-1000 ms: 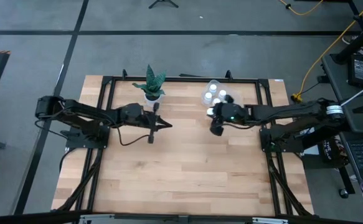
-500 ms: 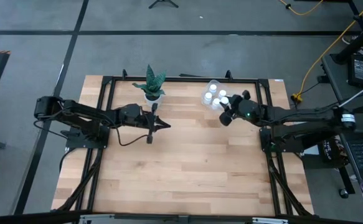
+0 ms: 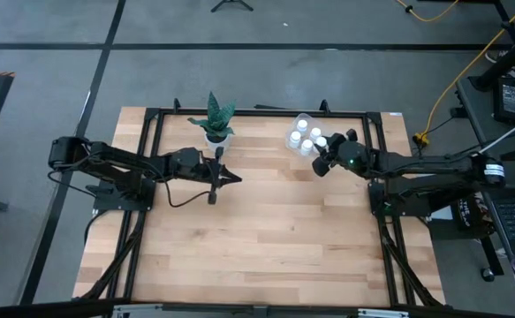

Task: Pick and place pill bottles into a basket
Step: Put the white pill bottle into the transparent bin

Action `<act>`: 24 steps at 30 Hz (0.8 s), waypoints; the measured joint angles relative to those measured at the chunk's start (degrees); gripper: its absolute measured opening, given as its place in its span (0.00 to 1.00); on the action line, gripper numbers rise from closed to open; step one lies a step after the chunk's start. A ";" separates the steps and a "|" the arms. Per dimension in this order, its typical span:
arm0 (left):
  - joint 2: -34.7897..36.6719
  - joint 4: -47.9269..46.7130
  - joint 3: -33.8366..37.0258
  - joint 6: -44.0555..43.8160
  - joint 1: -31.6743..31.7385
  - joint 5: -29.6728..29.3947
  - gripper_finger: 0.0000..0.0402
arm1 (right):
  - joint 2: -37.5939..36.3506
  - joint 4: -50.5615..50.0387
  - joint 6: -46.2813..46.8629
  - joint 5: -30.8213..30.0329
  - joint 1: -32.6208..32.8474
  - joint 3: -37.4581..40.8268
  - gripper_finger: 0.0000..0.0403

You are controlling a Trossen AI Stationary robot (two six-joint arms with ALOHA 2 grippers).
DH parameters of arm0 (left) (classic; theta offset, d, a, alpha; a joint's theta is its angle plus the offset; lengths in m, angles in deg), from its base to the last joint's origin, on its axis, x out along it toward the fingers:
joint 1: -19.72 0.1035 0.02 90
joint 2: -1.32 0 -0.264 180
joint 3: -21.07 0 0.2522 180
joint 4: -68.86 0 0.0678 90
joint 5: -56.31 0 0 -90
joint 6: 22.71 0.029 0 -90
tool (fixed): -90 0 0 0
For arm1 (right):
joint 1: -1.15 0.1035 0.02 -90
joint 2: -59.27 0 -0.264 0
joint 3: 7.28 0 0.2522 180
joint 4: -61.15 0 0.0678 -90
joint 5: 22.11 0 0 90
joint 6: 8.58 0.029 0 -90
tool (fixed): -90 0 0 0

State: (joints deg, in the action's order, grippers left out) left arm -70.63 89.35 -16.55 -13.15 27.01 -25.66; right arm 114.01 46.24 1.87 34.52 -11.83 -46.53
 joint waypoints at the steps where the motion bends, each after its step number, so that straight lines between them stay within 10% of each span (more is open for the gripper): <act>1: 0.00 -0.12 0.00 0.02 0.00 0.00 0.02 | 0.00 0.61 0.27 0.00 -0.18 0.74 0.38; 24: -0.02 -0.18 -0.04 0.15 0.00 0.00 0.03 | 8.25 13.77 3.48 0.49 -1.26 7.60 0.38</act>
State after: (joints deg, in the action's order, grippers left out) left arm -70.65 89.17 -16.59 -12.99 27.01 -25.66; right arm 122.25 60.02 5.35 35.00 -13.09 -38.93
